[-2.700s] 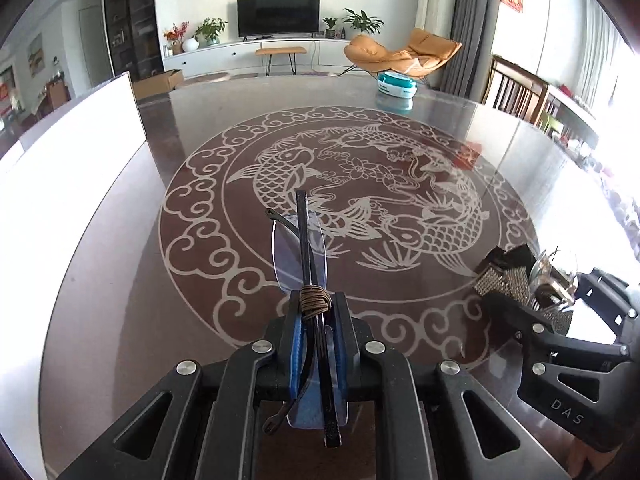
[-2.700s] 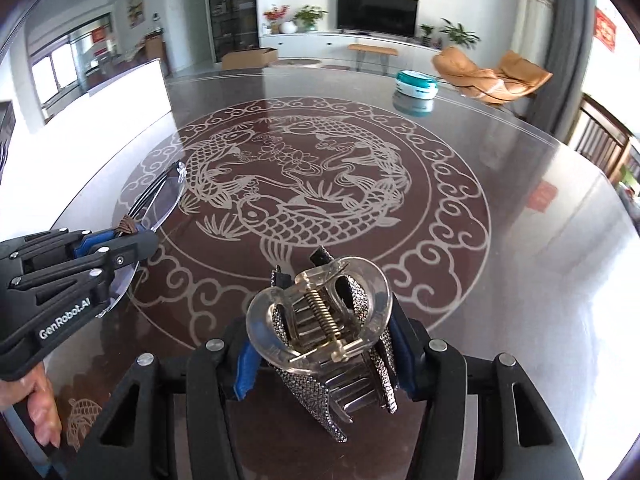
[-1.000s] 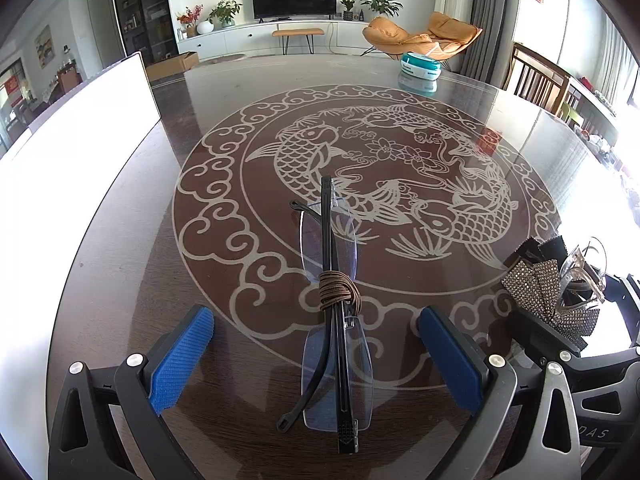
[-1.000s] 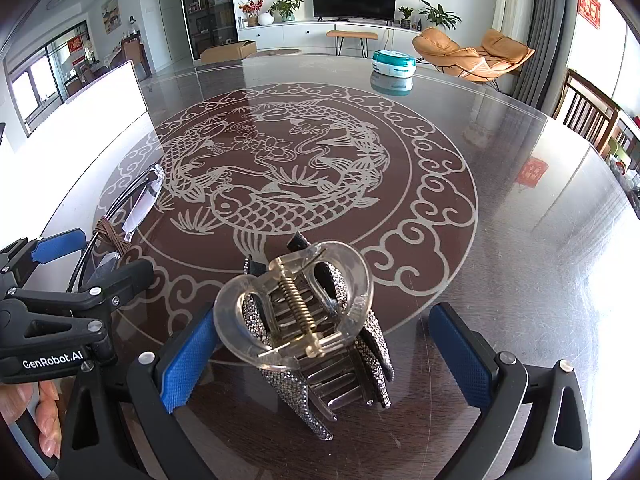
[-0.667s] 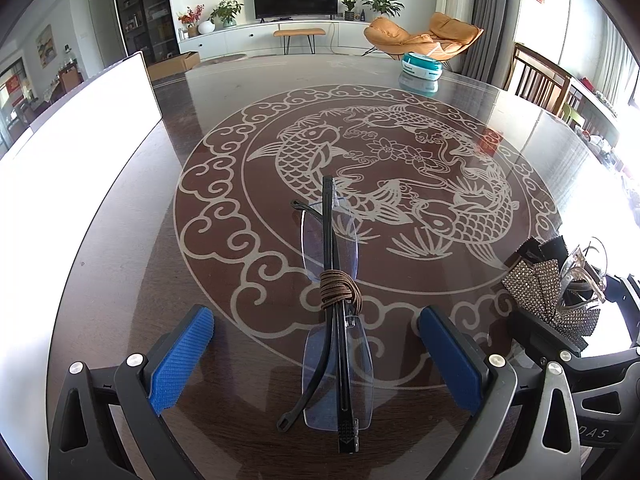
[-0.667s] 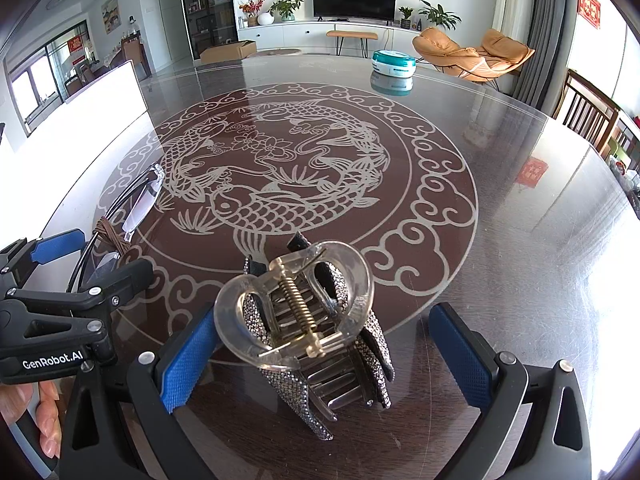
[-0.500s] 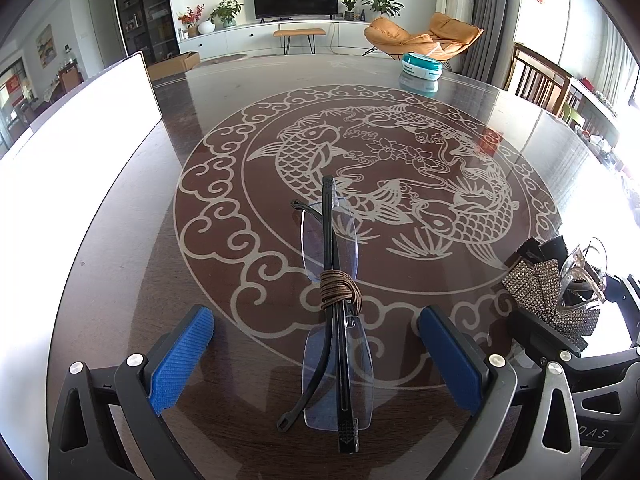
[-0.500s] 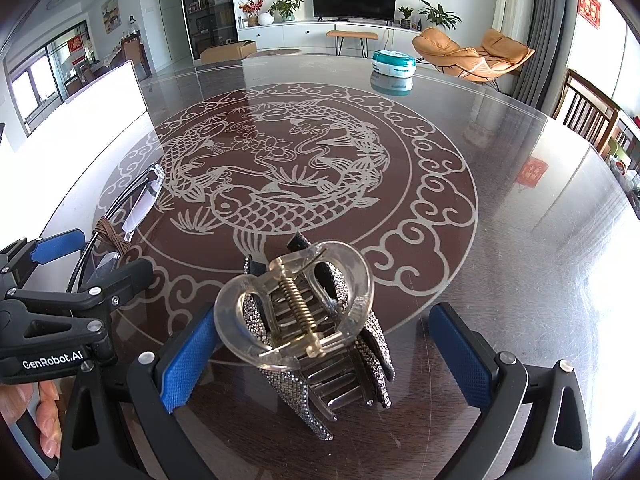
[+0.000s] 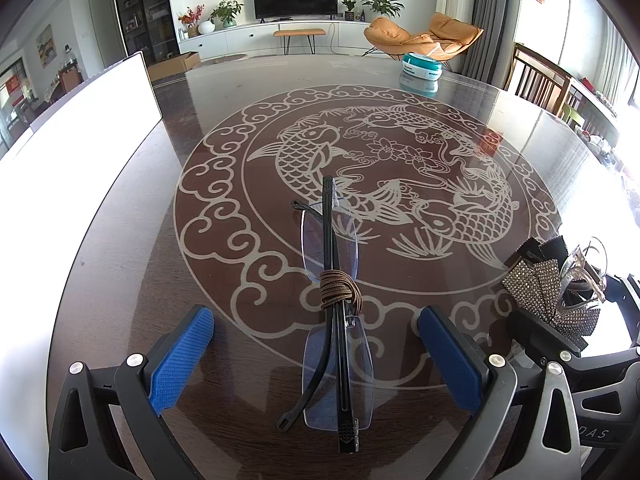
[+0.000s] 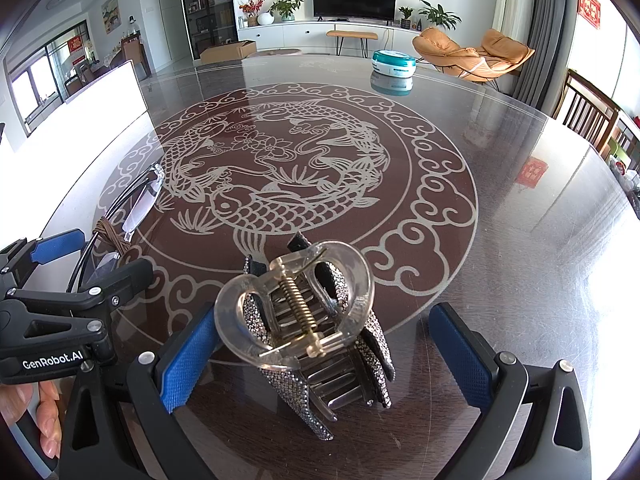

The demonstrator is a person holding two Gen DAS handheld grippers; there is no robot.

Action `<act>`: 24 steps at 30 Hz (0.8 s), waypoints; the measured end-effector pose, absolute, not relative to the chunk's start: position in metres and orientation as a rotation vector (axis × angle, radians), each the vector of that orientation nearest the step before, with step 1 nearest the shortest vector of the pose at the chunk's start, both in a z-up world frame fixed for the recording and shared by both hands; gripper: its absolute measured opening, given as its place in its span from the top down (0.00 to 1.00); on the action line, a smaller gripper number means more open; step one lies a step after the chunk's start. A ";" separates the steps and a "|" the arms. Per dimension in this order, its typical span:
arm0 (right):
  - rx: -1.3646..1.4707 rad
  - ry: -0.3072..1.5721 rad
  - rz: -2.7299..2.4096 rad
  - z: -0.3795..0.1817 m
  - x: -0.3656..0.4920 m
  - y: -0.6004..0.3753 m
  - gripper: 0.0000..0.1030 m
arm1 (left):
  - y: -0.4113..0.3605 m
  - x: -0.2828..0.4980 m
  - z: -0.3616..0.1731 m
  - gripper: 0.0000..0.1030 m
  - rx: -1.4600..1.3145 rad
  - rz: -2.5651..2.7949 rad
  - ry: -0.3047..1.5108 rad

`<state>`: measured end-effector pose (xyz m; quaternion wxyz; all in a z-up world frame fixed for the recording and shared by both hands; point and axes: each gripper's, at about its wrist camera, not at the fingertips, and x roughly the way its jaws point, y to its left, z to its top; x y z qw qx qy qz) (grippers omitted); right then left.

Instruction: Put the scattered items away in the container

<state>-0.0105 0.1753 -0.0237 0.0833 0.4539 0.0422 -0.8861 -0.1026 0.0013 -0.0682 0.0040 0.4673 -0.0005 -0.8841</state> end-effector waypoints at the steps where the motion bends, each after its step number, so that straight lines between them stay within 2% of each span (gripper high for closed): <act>1: 1.355 0.126 -2.645 -0.024 -0.010 0.175 0.01 | 0.002 -0.103 -0.069 0.00 1.464 -2.771 -0.001; 24: 1.356 0.128 -2.646 -0.023 -0.009 0.175 0.01 | 0.005 -0.105 -0.070 0.00 1.479 -2.785 -0.004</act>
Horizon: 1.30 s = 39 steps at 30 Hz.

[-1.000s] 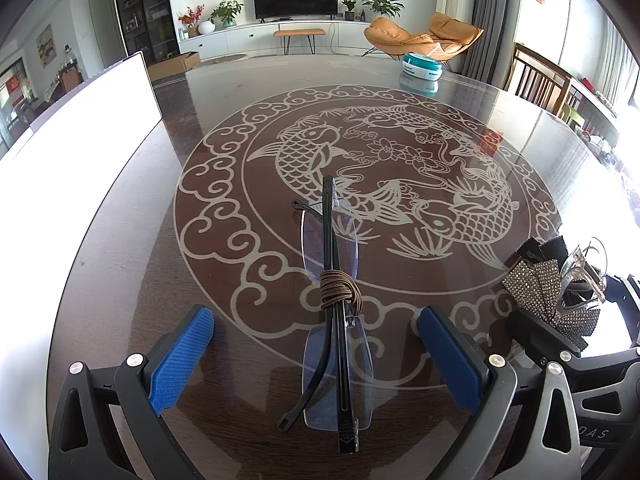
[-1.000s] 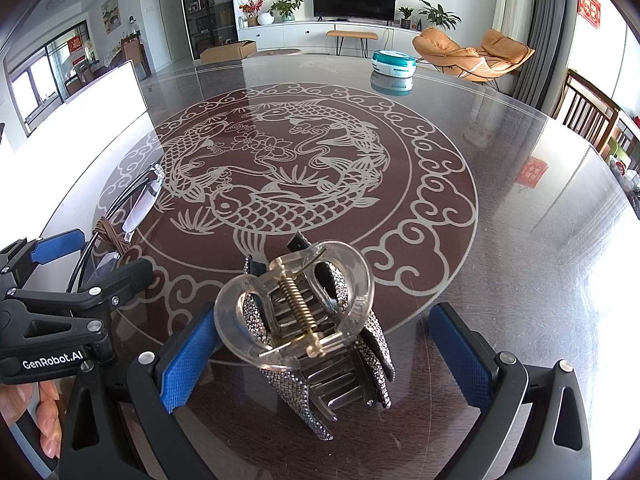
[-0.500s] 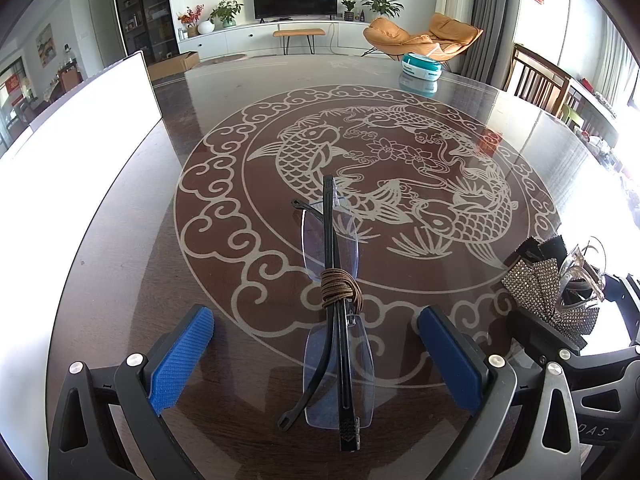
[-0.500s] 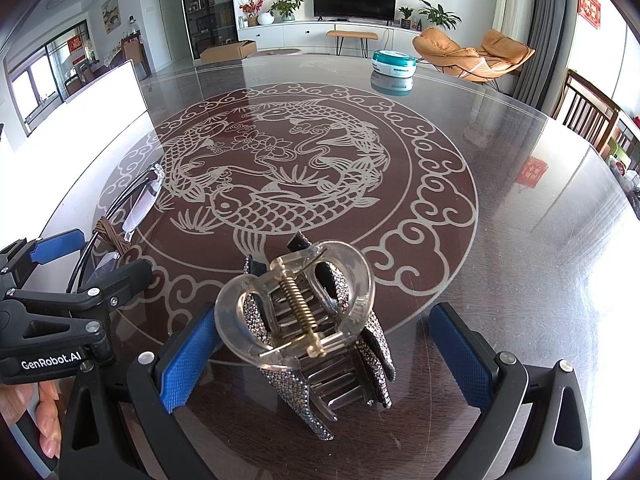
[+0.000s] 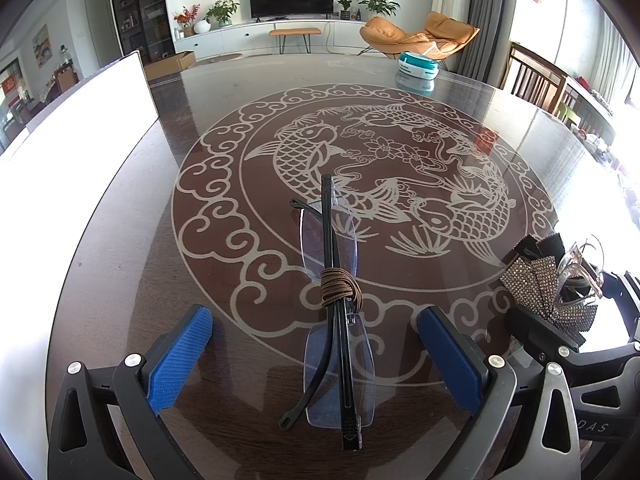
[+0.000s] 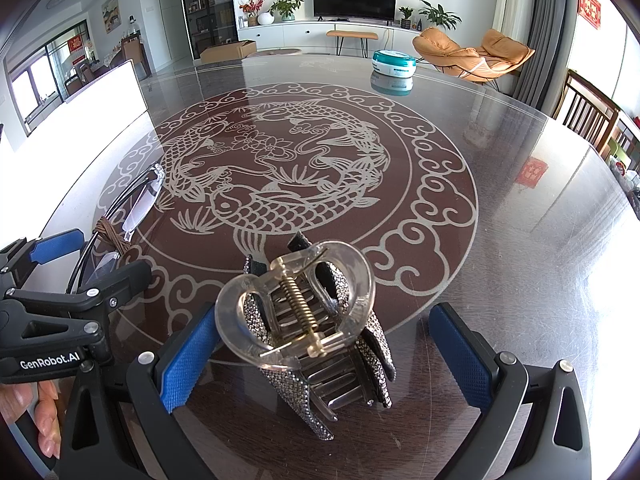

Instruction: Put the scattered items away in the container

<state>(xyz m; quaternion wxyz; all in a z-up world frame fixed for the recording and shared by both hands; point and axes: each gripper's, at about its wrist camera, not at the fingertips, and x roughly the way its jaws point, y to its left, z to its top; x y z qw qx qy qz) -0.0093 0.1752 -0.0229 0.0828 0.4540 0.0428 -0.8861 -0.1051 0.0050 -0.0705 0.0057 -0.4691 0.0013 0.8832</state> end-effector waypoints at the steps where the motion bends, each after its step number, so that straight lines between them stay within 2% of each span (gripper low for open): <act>1: 1.356 0.127 -2.646 -0.023 -0.009 0.175 0.01 | 0.005 -0.105 -0.070 0.00 -1.468 2.760 0.008; 11: 1.361 0.121 -2.656 -0.022 -0.009 0.175 0.01 | 0.005 -0.129 -0.068 0.00 -1.494 2.599 0.128; 12: 1.376 0.123 -2.650 -0.022 -0.010 0.175 0.00 | 0.005 -0.129 -0.067 0.15 -1.481 2.595 0.138; 13: 1.398 0.144 -2.606 -0.022 -0.014 0.174 0.00 | 0.006 -0.128 -0.063 0.42 -1.458 2.593 0.147; 14: 1.419 0.154 -2.574 -0.021 -0.017 0.175 0.00 | 0.008 -0.128 -0.059 0.56 -1.446 2.586 0.154; 15: 1.424 0.130 -2.550 -0.019 -0.018 0.177 0.00 | 0.007 -0.128 -0.056 0.76 -1.451 2.576 0.150; 17: 1.400 0.038 -2.491 -0.014 -0.016 0.186 0.03 | 0.002 -0.127 -0.053 0.79 -1.457 2.550 0.093; 18: 1.399 0.023 -2.483 -0.012 -0.015 0.189 0.14 | 0.000 -0.125 -0.051 0.85 -1.448 2.550 0.070; 19: 1.401 0.032 -2.488 -0.010 -0.013 0.191 0.38 | -0.002 -0.122 -0.049 0.87 -1.445 2.550 0.058; 20: 1.403 0.027 -2.480 -0.008 -0.012 0.194 0.48 | -0.003 -0.117 -0.046 0.88 -1.435 2.551 0.044; 26: 1.371 -0.002 -2.438 0.010 0.004 0.205 0.48 | -0.007 -0.090 -0.024 0.89 -1.360 2.570 0.054; 31: 1.381 0.082 -2.430 0.021 0.013 0.189 0.48 | -0.025 -0.083 -0.012 0.89 -1.343 2.568 -0.029; 39: 1.260 0.131 -2.417 0.070 0.012 0.146 0.48 | -0.087 -0.060 0.051 0.89 -1.190 2.632 -0.184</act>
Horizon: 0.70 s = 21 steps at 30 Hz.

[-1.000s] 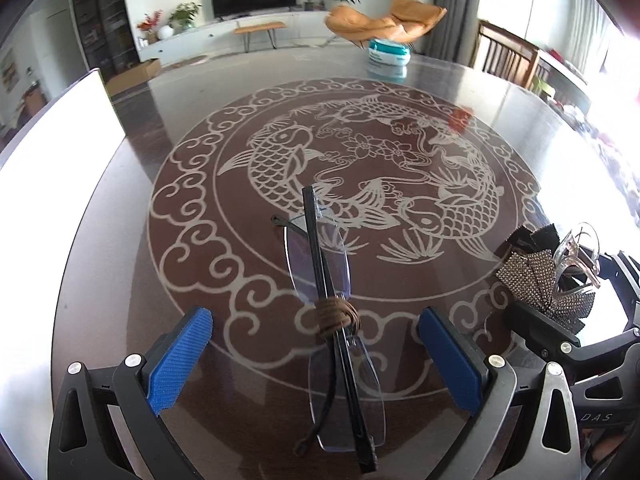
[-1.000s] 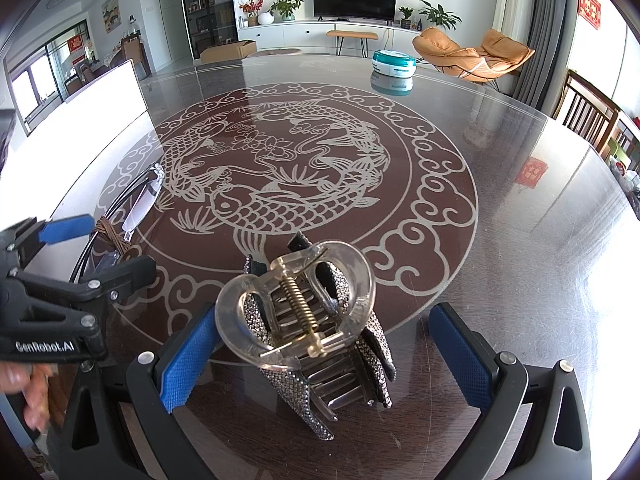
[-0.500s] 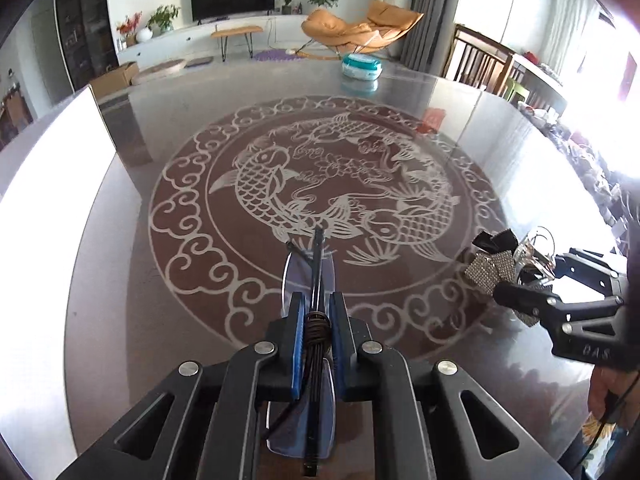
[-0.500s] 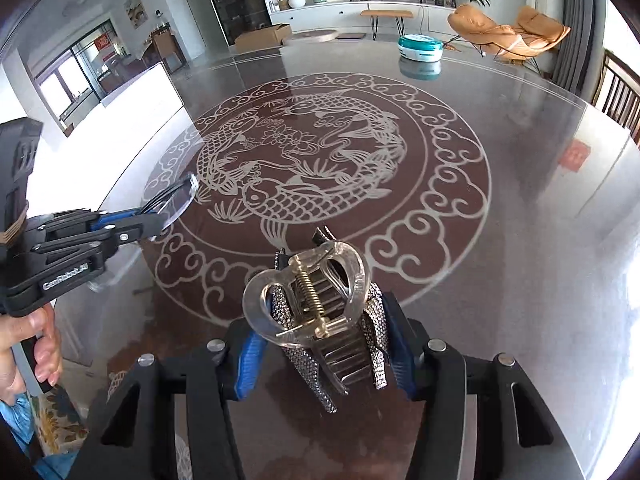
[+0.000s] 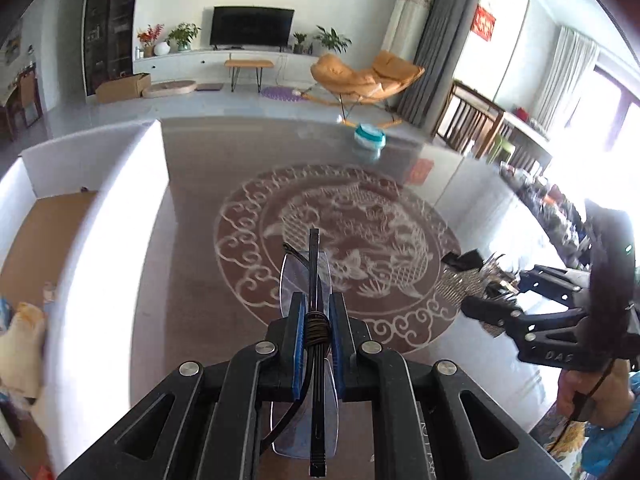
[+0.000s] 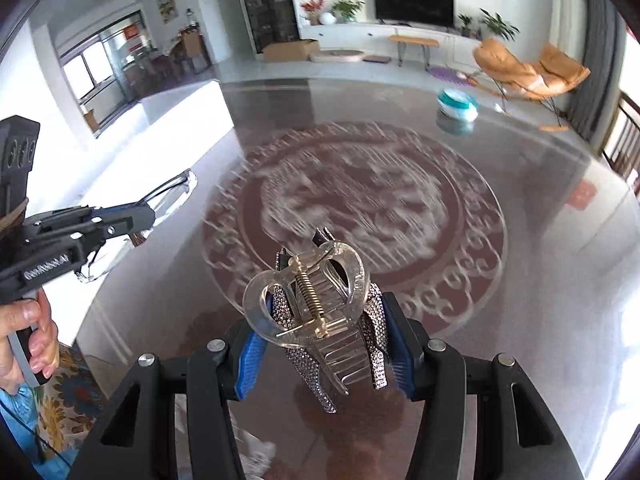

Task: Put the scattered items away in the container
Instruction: 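Carry the eyeglasses and hair clip over the container with both tools, then open both tools to drop the eyeglasses and hair clip into the container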

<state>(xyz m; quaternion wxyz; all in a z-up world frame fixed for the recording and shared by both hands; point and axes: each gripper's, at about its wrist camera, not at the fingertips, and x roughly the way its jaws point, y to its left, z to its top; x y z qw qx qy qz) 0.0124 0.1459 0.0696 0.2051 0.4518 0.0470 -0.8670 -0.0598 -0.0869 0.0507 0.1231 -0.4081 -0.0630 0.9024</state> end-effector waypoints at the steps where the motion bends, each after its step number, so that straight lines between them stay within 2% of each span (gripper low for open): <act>1: 1.245 0.145 -2.408 0.075 0.012 0.137 0.48 | -0.100 -0.058 0.061 0.89 -1.174 2.651 -0.196; 10: 1.095 0.152 -2.245 0.123 0.000 0.013 0.48 | -0.241 -0.042 0.101 0.89 -1.179 2.854 -0.339; 17: 0.978 0.199 -2.062 0.156 0.011 -0.119 0.48 | -0.329 -0.009 0.081 0.89 -1.323 2.920 -0.470; 21: 0.993 0.279 -1.972 0.139 0.022 -0.184 0.48 | -0.349 0.011 0.056 0.89 -1.430 2.909 -0.495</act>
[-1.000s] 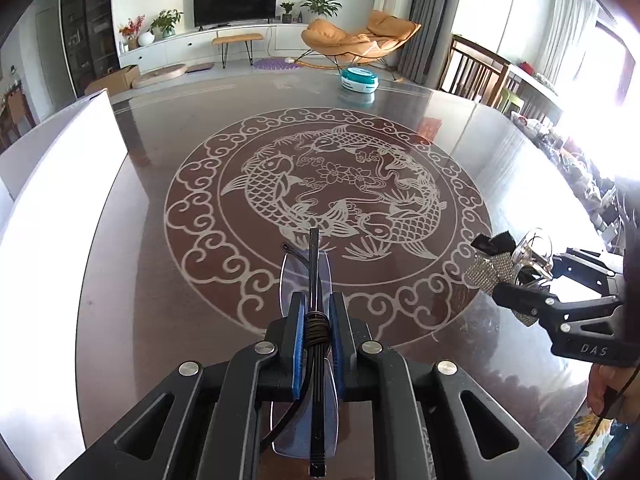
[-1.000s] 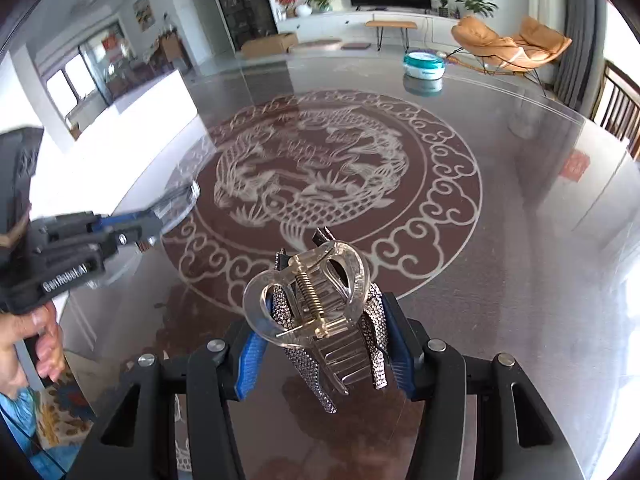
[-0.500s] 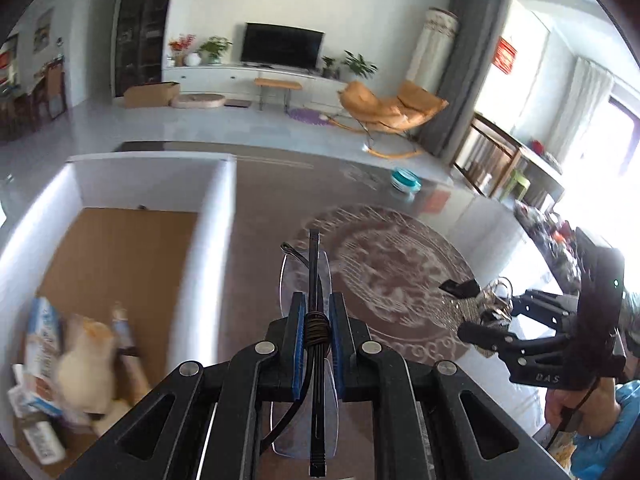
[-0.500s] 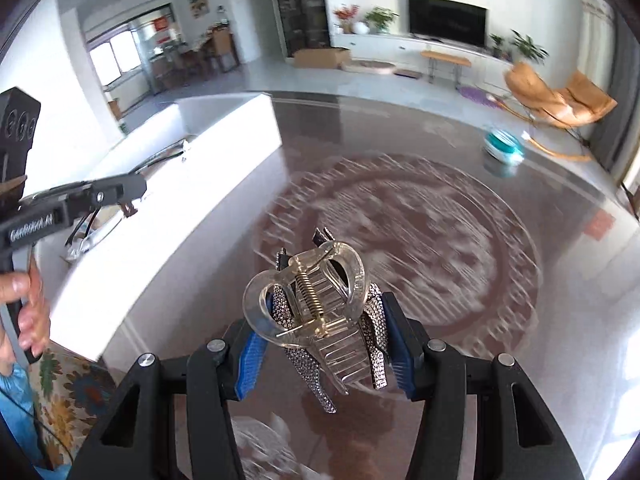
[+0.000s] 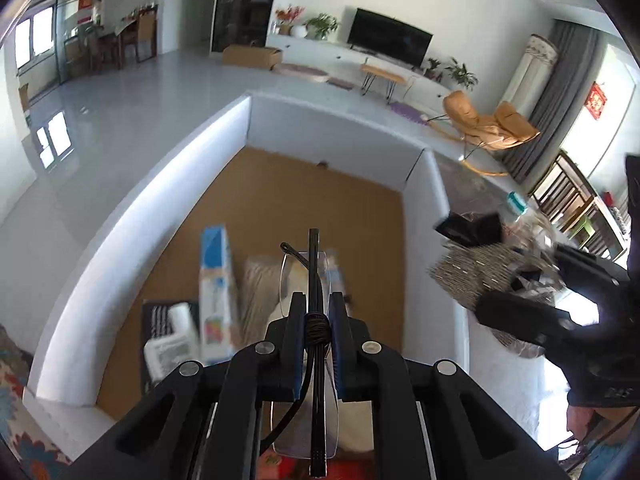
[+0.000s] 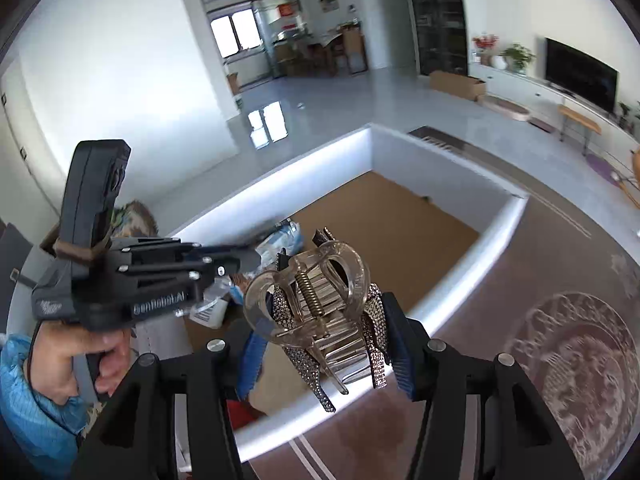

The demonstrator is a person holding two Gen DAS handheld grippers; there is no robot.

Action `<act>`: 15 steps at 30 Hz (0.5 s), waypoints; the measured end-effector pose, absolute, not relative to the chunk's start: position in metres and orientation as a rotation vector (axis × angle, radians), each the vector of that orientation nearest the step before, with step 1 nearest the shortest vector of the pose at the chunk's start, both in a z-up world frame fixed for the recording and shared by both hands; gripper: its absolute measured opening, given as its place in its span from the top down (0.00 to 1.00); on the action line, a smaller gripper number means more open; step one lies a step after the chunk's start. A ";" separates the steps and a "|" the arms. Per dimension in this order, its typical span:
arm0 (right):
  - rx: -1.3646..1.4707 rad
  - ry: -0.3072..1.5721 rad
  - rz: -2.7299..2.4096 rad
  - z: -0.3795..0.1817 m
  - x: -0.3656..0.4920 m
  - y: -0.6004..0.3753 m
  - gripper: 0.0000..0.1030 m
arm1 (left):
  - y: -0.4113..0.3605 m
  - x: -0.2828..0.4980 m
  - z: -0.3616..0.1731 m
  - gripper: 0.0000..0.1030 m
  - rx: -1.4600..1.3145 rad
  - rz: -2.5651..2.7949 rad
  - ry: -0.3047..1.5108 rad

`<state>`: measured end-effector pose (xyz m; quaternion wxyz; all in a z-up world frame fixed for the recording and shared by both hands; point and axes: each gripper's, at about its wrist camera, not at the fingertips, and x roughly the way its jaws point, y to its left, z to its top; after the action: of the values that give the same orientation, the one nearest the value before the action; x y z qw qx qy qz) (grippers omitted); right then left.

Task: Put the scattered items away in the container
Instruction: 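Open both tools to drop the eyeglasses and hair clip into the container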

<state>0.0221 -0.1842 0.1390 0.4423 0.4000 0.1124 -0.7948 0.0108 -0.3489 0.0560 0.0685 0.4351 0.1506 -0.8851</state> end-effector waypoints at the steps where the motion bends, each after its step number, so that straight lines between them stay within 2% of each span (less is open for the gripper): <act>1: 1.013 0.293 -1.958 0.130 0.023 -0.196 0.48 | -0.352 0.015 0.051 0.89 1.325 -2.652 0.454; 5: 1.117 0.332 -1.896 0.088 0.022 -0.226 0.46 | -0.352 0.027 0.032 0.89 1.376 -2.596 0.440; 6: 1.131 0.345 -1.880 0.081 0.023 -0.231 0.42 | -0.350 0.031 0.029 0.88 1.372 -2.579 0.421; 7: 1.136 0.363 -1.876 0.077 0.025 -0.233 0.27 | -0.349 0.033 0.028 0.82 1.368 -2.563 0.399; 8: 1.133 0.396 -1.886 0.074 0.027 -0.236 0.17 | -0.348 0.035 0.027 0.75 1.363 -2.545 0.377; 9: 1.127 0.426 -1.897 0.073 0.028 -0.239 0.10 | -0.347 0.036 0.026 0.49 1.349 -2.528 0.360; 10: 1.122 0.439 -1.902 0.073 0.027 -0.239 0.10 | -0.348 0.038 0.027 0.32 1.321 -2.502 0.337; 12: 1.114 0.423 -1.938 0.077 0.022 -0.239 0.10 | -0.349 0.040 0.030 0.18 1.266 -2.484 0.318; 15: 1.095 0.390 -1.988 0.090 0.012 -0.235 0.10 | -0.352 0.042 0.037 0.15 1.207 -2.492 0.354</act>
<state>0.0118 -0.2352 0.0897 0.4074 0.4341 0.1548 -0.7884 0.0417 -0.3518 0.0370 0.1742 0.4260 0.1247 -0.8790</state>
